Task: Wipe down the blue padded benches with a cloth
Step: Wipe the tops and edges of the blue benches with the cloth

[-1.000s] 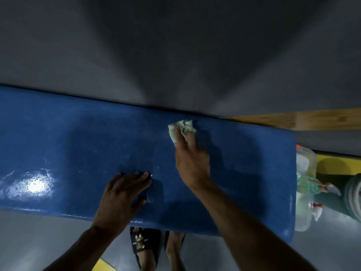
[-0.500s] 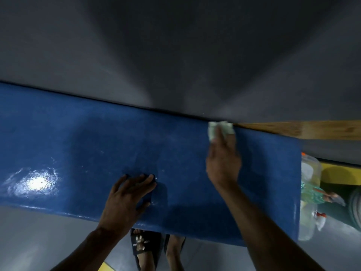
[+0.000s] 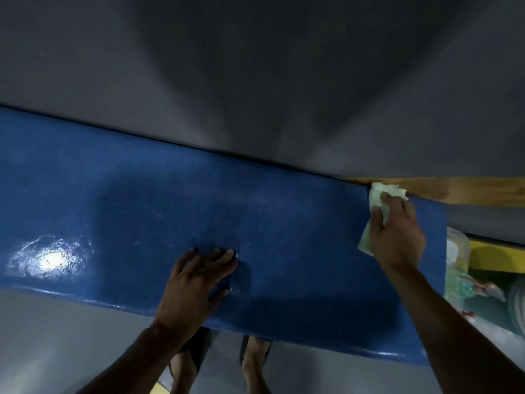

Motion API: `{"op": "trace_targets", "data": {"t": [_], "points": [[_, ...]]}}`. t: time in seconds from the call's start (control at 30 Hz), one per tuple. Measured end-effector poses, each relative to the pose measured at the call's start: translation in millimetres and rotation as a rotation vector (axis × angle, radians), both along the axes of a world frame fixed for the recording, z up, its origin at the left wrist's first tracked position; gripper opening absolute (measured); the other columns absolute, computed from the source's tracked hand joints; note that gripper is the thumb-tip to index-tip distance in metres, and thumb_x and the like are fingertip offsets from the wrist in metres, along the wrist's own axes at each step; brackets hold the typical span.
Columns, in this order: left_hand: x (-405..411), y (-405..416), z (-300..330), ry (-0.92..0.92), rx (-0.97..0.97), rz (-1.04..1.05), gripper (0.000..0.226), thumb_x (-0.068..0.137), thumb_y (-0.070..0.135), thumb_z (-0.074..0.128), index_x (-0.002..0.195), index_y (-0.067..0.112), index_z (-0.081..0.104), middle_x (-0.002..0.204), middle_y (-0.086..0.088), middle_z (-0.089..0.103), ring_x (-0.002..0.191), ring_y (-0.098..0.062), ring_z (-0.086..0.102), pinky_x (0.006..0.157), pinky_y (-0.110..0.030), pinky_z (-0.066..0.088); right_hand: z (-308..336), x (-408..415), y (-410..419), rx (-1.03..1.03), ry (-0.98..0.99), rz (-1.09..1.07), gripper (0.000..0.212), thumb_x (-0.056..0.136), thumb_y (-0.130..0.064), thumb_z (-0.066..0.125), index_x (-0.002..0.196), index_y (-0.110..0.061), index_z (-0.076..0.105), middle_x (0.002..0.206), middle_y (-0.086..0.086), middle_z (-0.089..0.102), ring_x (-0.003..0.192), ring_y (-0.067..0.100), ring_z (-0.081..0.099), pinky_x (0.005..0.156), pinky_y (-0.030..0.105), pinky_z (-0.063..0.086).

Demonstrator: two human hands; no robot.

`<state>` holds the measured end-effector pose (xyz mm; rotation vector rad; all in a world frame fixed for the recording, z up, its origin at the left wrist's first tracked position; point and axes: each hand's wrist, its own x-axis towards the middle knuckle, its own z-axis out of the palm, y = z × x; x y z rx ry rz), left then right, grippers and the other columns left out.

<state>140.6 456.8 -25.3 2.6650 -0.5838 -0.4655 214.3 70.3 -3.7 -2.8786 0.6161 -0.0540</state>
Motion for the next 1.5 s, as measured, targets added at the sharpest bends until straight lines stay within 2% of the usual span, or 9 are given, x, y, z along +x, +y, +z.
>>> {"op": "trace_targets", "data": {"t": [0.2,0.33,0.43,0.6,0.83,1.03,1.17,1.33,1.5], "points": [[1.9,2.5,-0.6,-0.043,-0.041,-0.018,0.054,0.081,0.043,0.061,0.134,0.033,0.058,0.147,0.017,0.048,0.130,-0.012,0.050,0.110,-0.045,0.031,-18.2,35.9,121.2,0.155,-0.081,-0.091,0.038,0.098,-0.028,0.050,0.130,-0.009,0.055,0.134,0.018,0.051,0.097,0.038,0.062,0.073,0.041,0.051],[3.2,5.1,-0.1,-0.039,-0.023,-0.027,0.065,0.073,0.036,0.082,0.133,0.032,0.059,0.147,0.015,0.050,0.131,-0.011,0.048,0.110,-0.044,0.029,-15.2,54.1,189.2,0.140,-0.060,0.180,0.041,0.098,-0.032,0.048,0.134,-0.011,0.051,0.130,0.015,0.050,0.081,0.030,0.062,0.064,0.038,0.053],[6.0,7.5,1.5,-0.103,-0.048,-0.072,0.053,0.081,0.042,0.065,0.132,0.030,0.060,0.146,0.012,0.051,0.130,-0.012,0.046,0.109,-0.043,0.028,-6.3,52.9,169.0,0.034,0.036,0.417,0.044,0.100,-0.033,0.042,0.141,-0.018,0.043,0.135,0.011,0.046,0.090,0.029,0.060,0.072,0.038,0.051],[14.9,15.4,5.0,-0.095,-0.096,-0.154,0.052,0.081,0.042,0.054,0.131,0.028,0.060,0.143,0.011,0.055,0.123,-0.015,0.054,0.105,-0.041,0.033,-9.7,36.5,89.1,-0.032,0.028,0.131,0.044,0.099,-0.038,0.036,0.137,-0.020,0.050,0.134,0.017,0.046,0.088,0.040,0.060,0.076,0.044,0.049],[26.3,37.5,15.6,-0.133,-0.154,-0.118,0.048,0.084,0.036,0.055,0.130,0.025,0.064,0.142,0.009,0.056,0.117,-0.017,0.059,0.101,-0.039,0.039,-15.7,62.6,187.1,0.058,0.033,-0.226,0.040,0.097,-0.022,0.045,0.135,-0.009,0.049,0.145,0.016,0.039,0.097,0.041,0.060,0.081,0.042,0.051],[42.1,73.5,21.1,-0.141,-0.009,-0.099,0.052,0.086,0.039,0.049,0.133,0.020,0.062,0.146,0.005,0.052,0.128,-0.023,0.053,0.102,-0.041,0.035,-5.4,81.6,300.9,0.160,-0.011,0.233,0.033,0.084,-0.012,0.064,0.117,-0.014,0.061,0.106,0.010,0.063,0.069,0.031,0.061,0.058,0.036,0.050],[49.1,90.6,23.1,-0.101,0.057,-0.086,0.058,0.084,0.044,0.048,0.135,0.019,0.060,0.149,0.005,0.049,0.131,-0.023,0.048,0.105,-0.045,0.035,-0.4,81.8,252.6,-0.080,0.062,0.598,0.047,0.088,-0.019,0.054,0.135,-0.020,0.053,0.130,0.008,0.055,0.083,0.031,0.063,0.071,0.037,0.051],[57.2,97.5,21.0,-0.120,0.075,-0.112,0.058,0.080,0.047,0.053,0.130,0.020,0.064,0.147,0.007,0.052,0.130,-0.019,0.042,0.109,-0.047,0.028,-9.2,56.4,141.5,-0.129,0.083,0.217,0.044,0.098,-0.031,0.038,0.138,-0.015,0.051,0.125,0.022,0.052,0.083,0.044,0.060,0.075,0.046,0.051],[58.1,100.7,14.3,-0.122,0.074,-0.117,0.059,0.078,0.046,0.061,0.132,0.023,0.062,0.148,0.009,0.050,0.131,-0.019,0.047,0.115,-0.049,0.022,-20.2,59.8,205.5,-0.016,-0.010,-0.063,0.037,0.097,-0.023,0.042,0.130,-0.010,0.053,0.128,0.018,0.049,0.084,0.041,0.059,0.070,0.042,0.049]]}}
